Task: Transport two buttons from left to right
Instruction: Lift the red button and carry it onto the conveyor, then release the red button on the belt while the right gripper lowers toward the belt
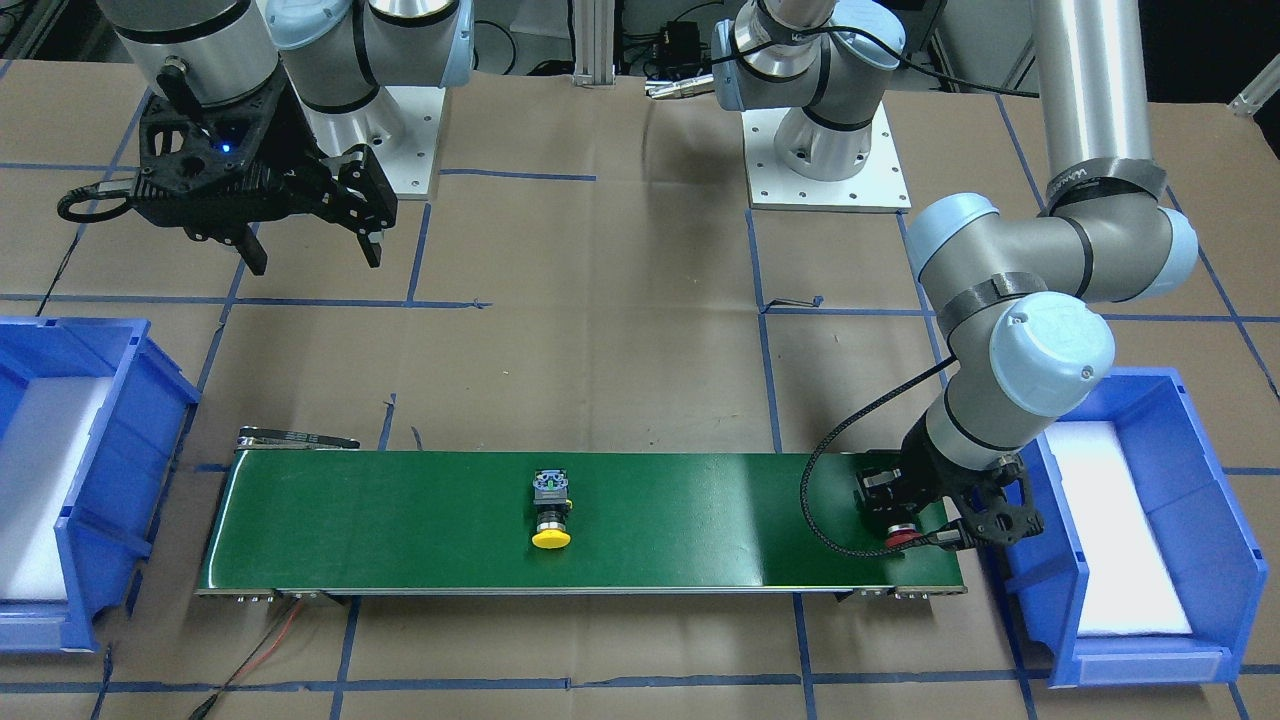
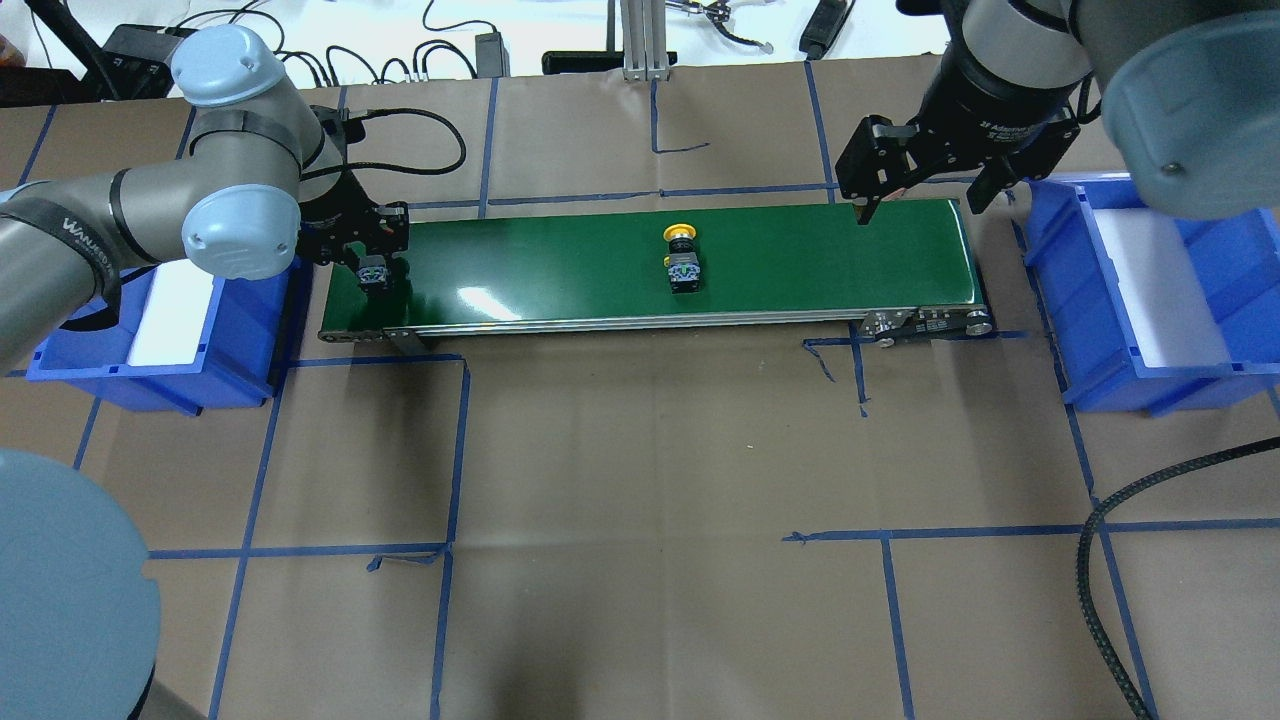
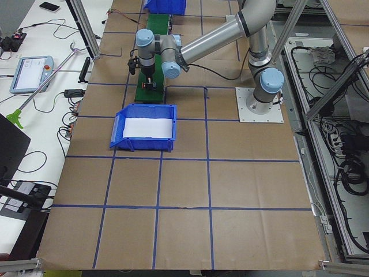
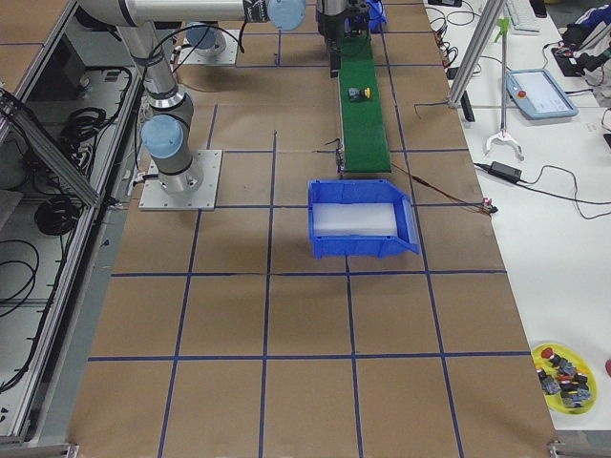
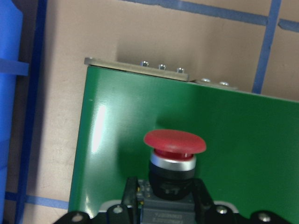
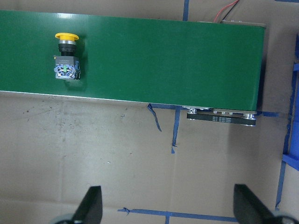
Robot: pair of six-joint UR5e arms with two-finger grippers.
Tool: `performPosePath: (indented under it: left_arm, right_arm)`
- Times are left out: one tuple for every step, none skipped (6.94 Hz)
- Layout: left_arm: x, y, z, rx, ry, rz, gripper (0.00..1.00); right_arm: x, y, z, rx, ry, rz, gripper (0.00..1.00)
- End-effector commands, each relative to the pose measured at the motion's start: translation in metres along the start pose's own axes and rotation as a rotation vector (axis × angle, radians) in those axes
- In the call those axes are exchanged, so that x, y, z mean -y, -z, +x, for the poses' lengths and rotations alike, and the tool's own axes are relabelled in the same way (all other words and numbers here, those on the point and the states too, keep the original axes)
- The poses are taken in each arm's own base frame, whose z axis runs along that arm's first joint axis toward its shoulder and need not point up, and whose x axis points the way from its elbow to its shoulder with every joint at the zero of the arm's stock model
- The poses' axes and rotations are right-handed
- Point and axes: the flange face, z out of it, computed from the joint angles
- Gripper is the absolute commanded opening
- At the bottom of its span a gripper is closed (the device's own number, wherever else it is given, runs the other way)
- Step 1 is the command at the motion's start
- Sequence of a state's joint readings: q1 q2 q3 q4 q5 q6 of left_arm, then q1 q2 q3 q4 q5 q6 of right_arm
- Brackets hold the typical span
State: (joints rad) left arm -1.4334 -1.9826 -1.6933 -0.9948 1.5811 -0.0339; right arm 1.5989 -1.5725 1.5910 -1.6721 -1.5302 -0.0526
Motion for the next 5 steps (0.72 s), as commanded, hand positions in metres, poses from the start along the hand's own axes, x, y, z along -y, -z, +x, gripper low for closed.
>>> performPosePath:
  left_arm:
    - [0.000, -0.004, 0.000, 0.001, -0.001, -0.005, 0.38]
    - [0.000, -0.001, 0.001, -0.001, 0.004, 0.001, 0.99]
    - [0.006, 0.009, 0.000, -0.002, 0.005, 0.021, 1.00]
    - [0.010, 0.025, -0.004, -0.005, 0.010, 0.039, 1.00]
    - [0.010, 0.038, -0.004, -0.005, 0.009, 0.041, 1.00]
  right_arm:
    - [0.012, -0.009, 0.001, 0.002, -0.001, 0.002, 1.00]
    - [0.012, -0.009, 0.001, 0.002, -0.001, 0.002, 1.00]
    - [0.013, -0.011, 0.001, 0.002, -0.002, 0.000, 1.00]
    - [0.012, -0.014, 0.001, 0.003, -0.003, -0.006, 1.00]
    - [0.011, -0.016, 0.001, 0.003, -0.007, -0.009, 1.00]
